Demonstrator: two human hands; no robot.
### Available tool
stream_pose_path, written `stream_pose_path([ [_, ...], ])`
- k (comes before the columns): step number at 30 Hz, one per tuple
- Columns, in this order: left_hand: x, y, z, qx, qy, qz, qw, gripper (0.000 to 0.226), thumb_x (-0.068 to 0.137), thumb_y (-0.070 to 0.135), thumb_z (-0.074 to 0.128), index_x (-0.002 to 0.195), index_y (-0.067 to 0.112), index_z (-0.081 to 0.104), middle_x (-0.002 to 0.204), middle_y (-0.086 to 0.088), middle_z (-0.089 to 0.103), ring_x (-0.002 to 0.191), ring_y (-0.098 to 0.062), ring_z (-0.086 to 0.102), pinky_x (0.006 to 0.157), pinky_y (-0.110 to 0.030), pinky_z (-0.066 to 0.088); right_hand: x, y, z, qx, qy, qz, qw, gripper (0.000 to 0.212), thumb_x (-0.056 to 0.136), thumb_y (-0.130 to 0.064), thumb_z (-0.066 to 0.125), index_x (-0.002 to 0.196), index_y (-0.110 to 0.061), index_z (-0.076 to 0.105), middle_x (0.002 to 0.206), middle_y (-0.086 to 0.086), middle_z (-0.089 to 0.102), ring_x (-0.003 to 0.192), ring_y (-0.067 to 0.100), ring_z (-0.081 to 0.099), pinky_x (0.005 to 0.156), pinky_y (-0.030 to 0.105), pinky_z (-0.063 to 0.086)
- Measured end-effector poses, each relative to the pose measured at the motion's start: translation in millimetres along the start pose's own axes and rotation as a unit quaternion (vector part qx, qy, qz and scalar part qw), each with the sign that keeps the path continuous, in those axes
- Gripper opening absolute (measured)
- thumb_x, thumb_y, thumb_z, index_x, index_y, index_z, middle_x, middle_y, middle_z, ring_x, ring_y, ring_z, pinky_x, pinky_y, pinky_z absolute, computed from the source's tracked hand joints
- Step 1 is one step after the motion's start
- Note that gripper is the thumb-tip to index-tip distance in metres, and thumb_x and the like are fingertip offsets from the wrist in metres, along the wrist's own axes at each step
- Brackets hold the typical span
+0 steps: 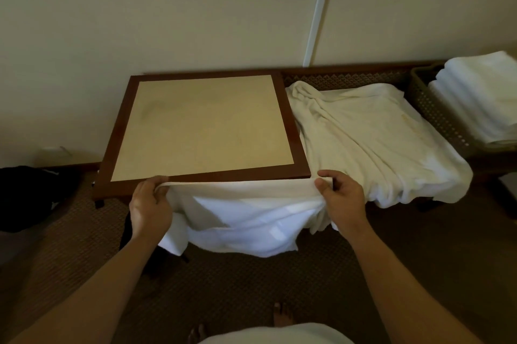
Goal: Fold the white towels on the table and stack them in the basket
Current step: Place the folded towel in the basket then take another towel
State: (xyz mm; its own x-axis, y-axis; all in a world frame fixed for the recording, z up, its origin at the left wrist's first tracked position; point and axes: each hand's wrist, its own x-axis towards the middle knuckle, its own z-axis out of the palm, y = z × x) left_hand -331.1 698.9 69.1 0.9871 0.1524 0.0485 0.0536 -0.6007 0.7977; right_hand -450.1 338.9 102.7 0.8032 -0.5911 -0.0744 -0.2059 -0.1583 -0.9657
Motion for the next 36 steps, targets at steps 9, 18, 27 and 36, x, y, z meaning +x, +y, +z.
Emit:
stream_pose_path([
  [9,-7,2,-5,0.145,-0.054,0.065,0.986,0.027,0.1,0.004,0.055,0.12,0.012,0.071,0.121,-0.008,0.06,0.11,-0.026,0.057,0.092,-0.038,0.045,26,11,-12,-0.01,-0.024,-0.046,0.999,0.016,0.092,-0.008,0.073,0.096,-0.023,0.075,0.083,-0.01,0.073,0.074,-0.004,0.064,0.073,0.008,0.049],
  [18,-29,12,12,0.147,0.01,0.001,0.989,0.02,0.102,0.008,0.044,0.109,0.016,0.062,0.105,-0.007,0.055,0.096,-0.023,0.048,0.077,-0.04,0.039,47,26,-25,-0.077,-0.076,-0.073,0.991,0.02,0.09,-0.007,0.074,0.105,-0.021,0.075,0.079,0.007,0.07,0.07,0.008,0.059,0.069,0.006,0.046],
  [27,-13,-11,8,0.251,-0.171,0.347,0.887,0.034,0.089,-0.006,0.052,0.116,0.006,0.069,0.111,-0.005,0.06,0.095,-0.016,0.059,0.086,-0.017,0.044,37,56,-4,-0.017,0.138,-0.008,0.99,0.006,0.104,-0.013,0.054,0.107,-0.015,0.058,0.1,0.0,0.062,0.099,0.018,0.058,0.092,0.034,0.047],
  [36,58,9,7,0.209,-0.225,0.248,0.919,0.05,0.085,-0.019,0.052,0.127,0.005,0.066,0.118,-0.012,0.061,0.104,-0.031,0.061,0.092,-0.041,0.052,63,26,32,-0.035,0.225,-0.021,0.973,0.016,0.105,-0.013,0.049,0.117,-0.012,0.06,0.108,-0.002,0.06,0.101,0.011,0.055,0.08,0.001,0.037],
])
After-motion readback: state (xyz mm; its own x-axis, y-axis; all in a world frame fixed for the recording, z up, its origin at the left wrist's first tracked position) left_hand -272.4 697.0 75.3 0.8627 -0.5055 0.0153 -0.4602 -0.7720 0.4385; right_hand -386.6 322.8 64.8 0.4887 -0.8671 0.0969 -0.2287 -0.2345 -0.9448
